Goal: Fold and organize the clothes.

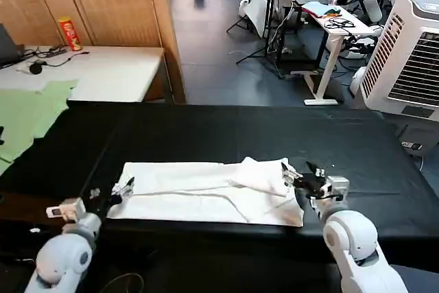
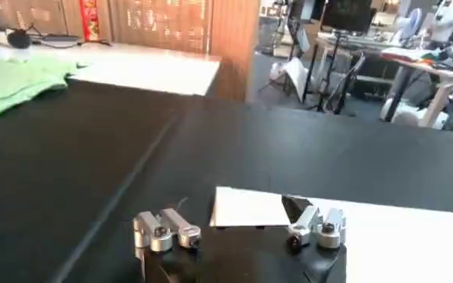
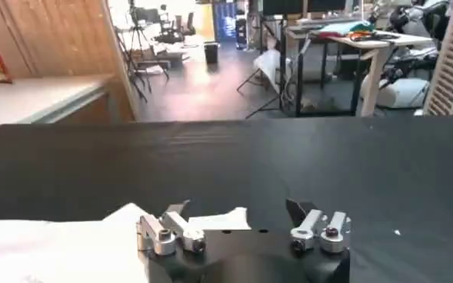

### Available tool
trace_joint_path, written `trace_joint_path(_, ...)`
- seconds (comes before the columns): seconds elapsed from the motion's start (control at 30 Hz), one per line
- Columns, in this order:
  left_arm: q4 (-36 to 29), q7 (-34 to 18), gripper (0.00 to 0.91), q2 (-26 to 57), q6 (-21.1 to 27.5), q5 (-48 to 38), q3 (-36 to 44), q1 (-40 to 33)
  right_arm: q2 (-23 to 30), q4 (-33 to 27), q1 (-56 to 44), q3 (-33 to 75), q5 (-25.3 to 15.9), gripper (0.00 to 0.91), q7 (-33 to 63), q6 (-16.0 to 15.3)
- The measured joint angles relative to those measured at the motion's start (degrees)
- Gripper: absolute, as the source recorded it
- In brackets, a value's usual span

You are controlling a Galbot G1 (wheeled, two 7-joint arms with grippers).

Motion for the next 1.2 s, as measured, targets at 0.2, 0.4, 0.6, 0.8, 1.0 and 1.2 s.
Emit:
trace_joint_path(0.2, 1.83, 0.17, 0.848, -0.72, -0.54, 0.07, 0.22, 0.30, 0.06, 0.46, -0.43, 0.02, 0.00, 0.878, -0.14, 0.07)
trace_joint_path(0.4, 2.45, 0.54, 0.380, -1.22, -1.02, 0.23, 0.51, 0.71, 0.24, 0.43, -0.53, -0.20, -0.24, 0.878, -0.15, 0.12)
trace_joint_path(0.6, 2.97, 1.16, 0.166, -1.69, -1.70, 2.86, 1.24, 0.62, 0.73, 0.67, -0.75, -0.69, -0.61, 0.878, -0.40, 0.25)
trace_joint_path(0.8, 3.66, 2.29, 0.000, -1.56, -2.47, 6.29, 1.81, 0.24, 0.82, 0.81, -0.79, -0.63, -1.75, 0.878, -1.30, 0.70)
trace_joint_path(1.0, 5.52, 3.56, 0.000, 0.00, -5.35, 13.30, 1.85, -0.88, 1.32, 1.49, -1.17, -0.40, -1.77, 0.878, -1.34, 0.73)
trace_joint_path(1.2, 8.45, 3.78, 0.000, 4.55, -10.10, 20.96, -0.41, -1.43, 1.48, 2.04, -1.87, 0.27, -1.70, 0.878, -1.33, 0.84)
